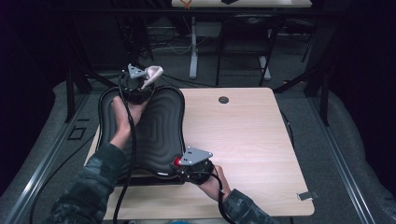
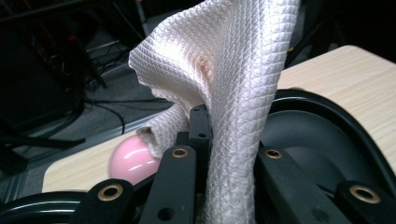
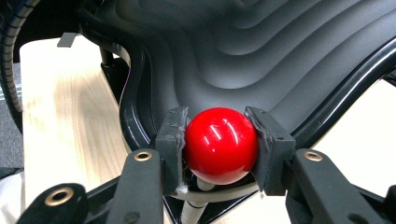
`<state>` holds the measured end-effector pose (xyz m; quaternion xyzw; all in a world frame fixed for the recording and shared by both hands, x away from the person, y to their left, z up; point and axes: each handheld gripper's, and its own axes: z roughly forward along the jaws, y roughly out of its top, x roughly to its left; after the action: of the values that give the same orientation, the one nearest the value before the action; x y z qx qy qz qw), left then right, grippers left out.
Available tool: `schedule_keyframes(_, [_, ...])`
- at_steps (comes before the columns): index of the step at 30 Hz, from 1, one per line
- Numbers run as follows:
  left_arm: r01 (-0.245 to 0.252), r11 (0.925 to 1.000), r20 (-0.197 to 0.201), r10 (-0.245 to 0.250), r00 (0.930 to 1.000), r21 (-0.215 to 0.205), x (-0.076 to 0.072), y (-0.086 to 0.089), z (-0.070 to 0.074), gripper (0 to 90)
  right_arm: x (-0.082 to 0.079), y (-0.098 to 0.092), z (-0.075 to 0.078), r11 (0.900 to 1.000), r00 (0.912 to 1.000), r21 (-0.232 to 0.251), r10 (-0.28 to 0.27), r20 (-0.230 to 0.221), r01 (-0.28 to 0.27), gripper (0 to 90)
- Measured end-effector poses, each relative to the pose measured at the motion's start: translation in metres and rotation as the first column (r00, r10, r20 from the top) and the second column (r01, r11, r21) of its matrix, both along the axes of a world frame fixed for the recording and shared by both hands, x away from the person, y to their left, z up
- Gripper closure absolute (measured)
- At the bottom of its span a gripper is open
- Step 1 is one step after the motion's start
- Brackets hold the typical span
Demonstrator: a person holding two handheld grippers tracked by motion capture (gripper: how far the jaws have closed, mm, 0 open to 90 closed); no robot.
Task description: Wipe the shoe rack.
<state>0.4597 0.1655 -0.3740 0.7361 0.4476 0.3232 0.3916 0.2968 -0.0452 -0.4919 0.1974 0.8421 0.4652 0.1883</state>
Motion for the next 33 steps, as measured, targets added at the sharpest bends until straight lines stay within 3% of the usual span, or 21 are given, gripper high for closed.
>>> schedule_keyframes(5, [-0.024, 0.9996, -0.005, 0.024, 0.9997, -0.014, 0.005, -0.003, -0.004, 82.0, 0.000, 0.000, 0.000, 1.000, 1.0000, 0.002, -0.001, -0.002, 0.001, 60.0])
schedule_keyframes(17, [-0.020, 0.9986, -0.024, 0.019, 0.9995, -0.049, 0.019, -0.010, -0.001, 81.5, 0.000, 0.000, 0.000, 1.000, 1.0000, 0.003, 0.000, -0.002, 0.000, 60.0])
schedule_keyframes(25, [0.039, 0.9985, -0.022, -0.040, 0.9990, -0.038, 0.025, -0.028, 0.002, 81.5, 0.000, 0.000, 0.000, 1.000, 1.0000, 0.002, -0.003, 0.000, 0.003, 60.0])
schedule_keyframes(33, [0.116, 0.9930, -0.045, -0.117, 0.9921, -0.020, 0.027, -0.047, 0.004, 81.4, 0.000, 0.000, 0.000, 1.000, 1.0000, 0.004, 0.001, 0.001, -0.001, 60.0])
